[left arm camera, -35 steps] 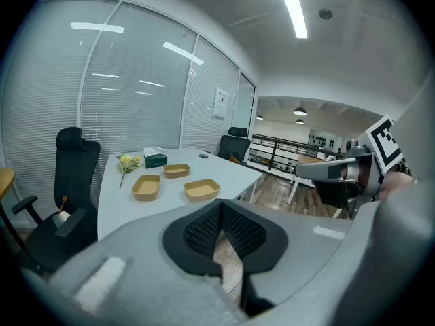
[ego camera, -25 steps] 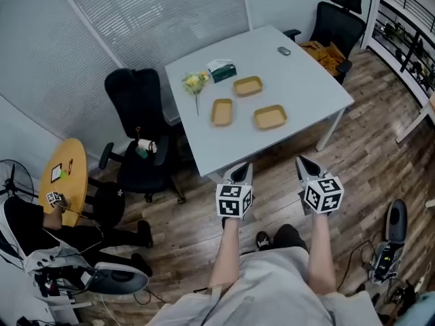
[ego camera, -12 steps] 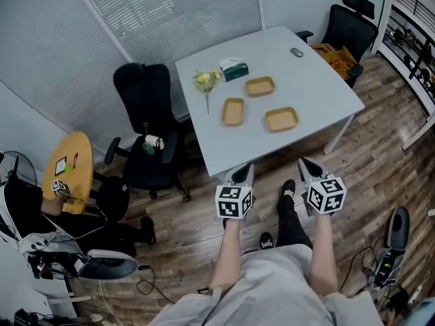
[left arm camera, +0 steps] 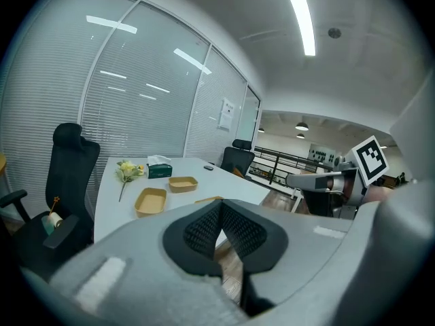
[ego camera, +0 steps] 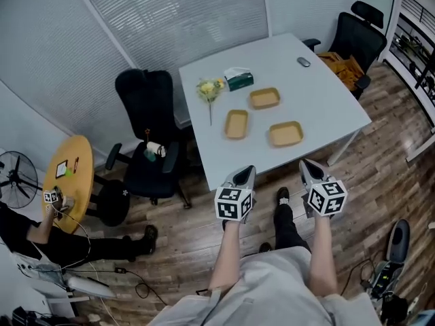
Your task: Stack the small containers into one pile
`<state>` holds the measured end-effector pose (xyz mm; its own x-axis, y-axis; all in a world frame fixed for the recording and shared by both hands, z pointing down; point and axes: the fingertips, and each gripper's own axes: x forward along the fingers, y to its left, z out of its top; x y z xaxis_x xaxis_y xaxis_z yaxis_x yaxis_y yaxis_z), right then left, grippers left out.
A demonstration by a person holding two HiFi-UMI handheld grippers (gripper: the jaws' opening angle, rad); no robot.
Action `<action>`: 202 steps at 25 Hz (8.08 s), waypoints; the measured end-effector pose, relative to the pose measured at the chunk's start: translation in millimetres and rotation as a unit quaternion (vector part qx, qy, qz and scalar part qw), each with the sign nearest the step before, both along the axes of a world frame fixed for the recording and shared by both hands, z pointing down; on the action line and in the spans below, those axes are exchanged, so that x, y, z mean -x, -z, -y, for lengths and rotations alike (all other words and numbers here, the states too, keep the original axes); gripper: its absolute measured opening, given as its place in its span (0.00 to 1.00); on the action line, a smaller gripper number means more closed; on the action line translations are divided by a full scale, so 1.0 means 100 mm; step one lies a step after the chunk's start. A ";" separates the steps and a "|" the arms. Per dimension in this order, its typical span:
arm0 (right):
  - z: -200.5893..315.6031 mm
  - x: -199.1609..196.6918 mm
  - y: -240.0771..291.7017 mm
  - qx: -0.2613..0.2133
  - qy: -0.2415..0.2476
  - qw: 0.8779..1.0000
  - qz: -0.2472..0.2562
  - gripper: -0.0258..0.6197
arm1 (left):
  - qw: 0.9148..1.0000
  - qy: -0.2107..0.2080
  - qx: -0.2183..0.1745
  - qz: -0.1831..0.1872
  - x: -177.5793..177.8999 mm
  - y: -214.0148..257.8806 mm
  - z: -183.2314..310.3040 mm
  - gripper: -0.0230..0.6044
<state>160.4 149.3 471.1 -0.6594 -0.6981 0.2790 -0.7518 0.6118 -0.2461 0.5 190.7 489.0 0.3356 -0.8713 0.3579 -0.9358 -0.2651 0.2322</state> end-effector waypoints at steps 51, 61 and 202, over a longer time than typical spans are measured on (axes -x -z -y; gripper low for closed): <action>1.85 0.62 -2.07 0.067 0.447 0.833 -0.319 0.04 | 0.987 0.000 0.157 0.045 0.18 -1.37 2.66 0.05; 1.54 0.55 -2.27 0.059 0.505 0.787 -0.348 0.09 | 0.985 -0.021 0.168 0.043 0.02 -1.56 2.39 0.05; 3.40 1.84 -2.36 -0.120 0.555 0.692 -0.445 0.12 | 0.984 0.108 0.143 0.018 0.88 -1.51 2.88 0.05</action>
<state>-23.8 -191.1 707.1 -0.4673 0.0041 0.8841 0.4261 0.8772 0.2212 -87.1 -97.0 639.7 0.1365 -0.7835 0.6063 -0.9721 0.0120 0.2343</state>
